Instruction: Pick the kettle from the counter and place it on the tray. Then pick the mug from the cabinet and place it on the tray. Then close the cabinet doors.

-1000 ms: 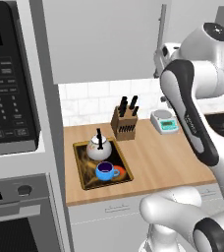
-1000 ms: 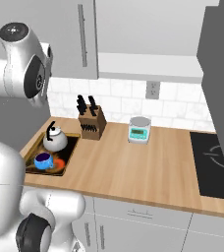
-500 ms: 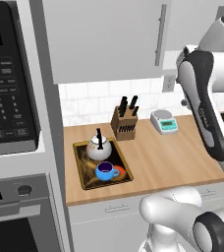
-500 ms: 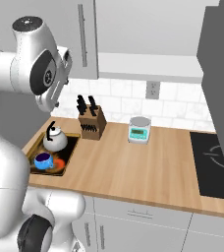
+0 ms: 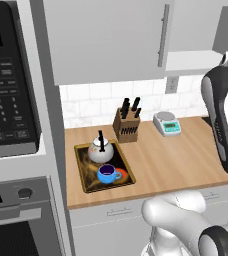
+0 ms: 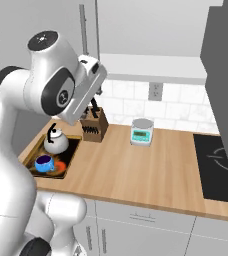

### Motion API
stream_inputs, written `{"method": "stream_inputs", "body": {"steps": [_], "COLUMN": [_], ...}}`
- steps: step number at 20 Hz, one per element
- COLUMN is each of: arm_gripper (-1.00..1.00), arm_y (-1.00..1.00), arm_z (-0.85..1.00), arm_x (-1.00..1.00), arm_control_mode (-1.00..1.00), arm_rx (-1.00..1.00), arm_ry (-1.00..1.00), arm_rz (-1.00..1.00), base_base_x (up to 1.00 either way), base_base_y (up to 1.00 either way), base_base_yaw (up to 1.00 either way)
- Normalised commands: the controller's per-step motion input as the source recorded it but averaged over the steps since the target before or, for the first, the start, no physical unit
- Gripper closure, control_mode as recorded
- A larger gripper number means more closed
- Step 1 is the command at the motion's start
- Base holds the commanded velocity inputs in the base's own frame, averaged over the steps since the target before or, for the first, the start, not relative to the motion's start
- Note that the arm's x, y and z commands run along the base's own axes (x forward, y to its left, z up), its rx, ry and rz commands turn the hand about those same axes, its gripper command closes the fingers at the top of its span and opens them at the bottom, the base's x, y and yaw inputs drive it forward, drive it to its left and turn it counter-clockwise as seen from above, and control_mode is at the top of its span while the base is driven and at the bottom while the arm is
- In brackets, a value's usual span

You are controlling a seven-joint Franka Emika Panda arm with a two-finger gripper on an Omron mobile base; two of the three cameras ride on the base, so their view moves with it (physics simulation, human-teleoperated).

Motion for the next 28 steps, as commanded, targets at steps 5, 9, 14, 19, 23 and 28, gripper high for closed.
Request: {"method": "stream_inputs", "body": {"steps": [5,9,14,19,23,28], "arm_gripper": [-1.0,-1.0,-1.0,-1.0,-1.0,-1.0], "arm_y": [-0.94,-0.68,-0.69,-0.68,-0.6,-0.54], "arm_z": [-0.13,-0.18,-0.13,-0.02,0.07,0.2], "arm_x": [-0.46,-0.6,-0.67,-0.69,-0.67,-0.6], "arm_control_mode": [-1.0,-1.0,-1.0,-1.0,-1.0,-1.0], "arm_rx": [0.02,0.0,0.0,0.0,0.0,0.0], "arm_ry": [0.0,0.0,-0.1,-0.05,0.0,0.0], "arm_rz": [-0.22,-0.34,-0.27,-0.29,-0.31,-0.26], "base_base_x": [0.0,0.0,0.0,0.0,0.0,0.0], "base_base_y": [0.0,0.0,0.0,0.0,0.0,0.0], "base_base_yaw": [0.0,0.0,0.0,0.0,0.0,0.0]}}
